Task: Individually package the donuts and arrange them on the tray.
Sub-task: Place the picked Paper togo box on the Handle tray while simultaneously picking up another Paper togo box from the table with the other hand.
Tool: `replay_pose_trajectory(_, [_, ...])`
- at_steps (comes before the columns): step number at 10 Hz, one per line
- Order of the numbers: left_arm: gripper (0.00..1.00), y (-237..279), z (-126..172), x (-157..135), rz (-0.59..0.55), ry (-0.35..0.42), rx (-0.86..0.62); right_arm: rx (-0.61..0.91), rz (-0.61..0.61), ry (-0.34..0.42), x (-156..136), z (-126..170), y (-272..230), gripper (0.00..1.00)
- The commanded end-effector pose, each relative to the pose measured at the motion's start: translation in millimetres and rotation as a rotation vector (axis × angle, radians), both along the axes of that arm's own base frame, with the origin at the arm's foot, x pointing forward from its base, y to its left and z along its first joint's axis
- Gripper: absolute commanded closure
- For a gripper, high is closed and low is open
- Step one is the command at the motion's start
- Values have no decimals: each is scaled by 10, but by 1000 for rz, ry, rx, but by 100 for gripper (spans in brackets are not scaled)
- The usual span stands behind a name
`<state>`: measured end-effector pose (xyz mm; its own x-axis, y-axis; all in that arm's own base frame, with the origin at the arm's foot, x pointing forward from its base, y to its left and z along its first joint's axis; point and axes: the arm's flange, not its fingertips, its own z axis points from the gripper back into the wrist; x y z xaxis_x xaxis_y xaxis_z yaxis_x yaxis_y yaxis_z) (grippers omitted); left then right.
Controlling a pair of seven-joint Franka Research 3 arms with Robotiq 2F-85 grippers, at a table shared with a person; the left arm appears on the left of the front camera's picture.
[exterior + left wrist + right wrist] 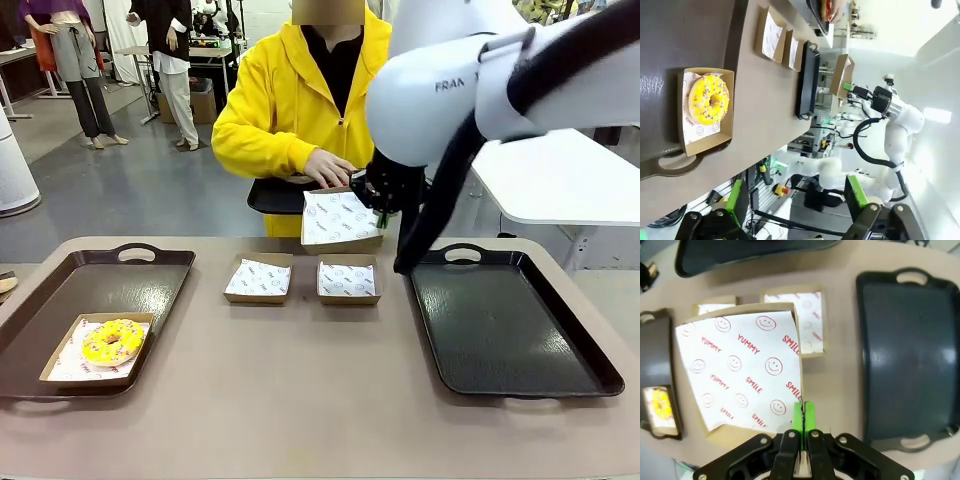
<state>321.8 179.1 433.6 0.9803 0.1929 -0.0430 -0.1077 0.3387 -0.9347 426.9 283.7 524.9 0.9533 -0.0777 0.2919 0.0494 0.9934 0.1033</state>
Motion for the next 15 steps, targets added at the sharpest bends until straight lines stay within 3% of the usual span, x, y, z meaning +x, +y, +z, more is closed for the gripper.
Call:
replay_pose_trajectory(1, [0,168,-46,40,-29,-53,-38,0,36,49,222,-57,113,100])
replay_pose_trajectory(4, [0,223,-129,9,7,-44,0,7,6,76,437,-160,64,100])
replay_pose_trajectory(5, [0,203,-141,-17,0,-73,51,11,-2,78,484,-188,50,100])
replay_pose_trajectory(7, [0,217,-143,-14,-5,-31,-19,-8,5,84,543,-263,22,100])
replay_pose_trajectory(15, [0,217,-143,-14,-5,-31,-19,18,-16,78,477,-243,7,100])
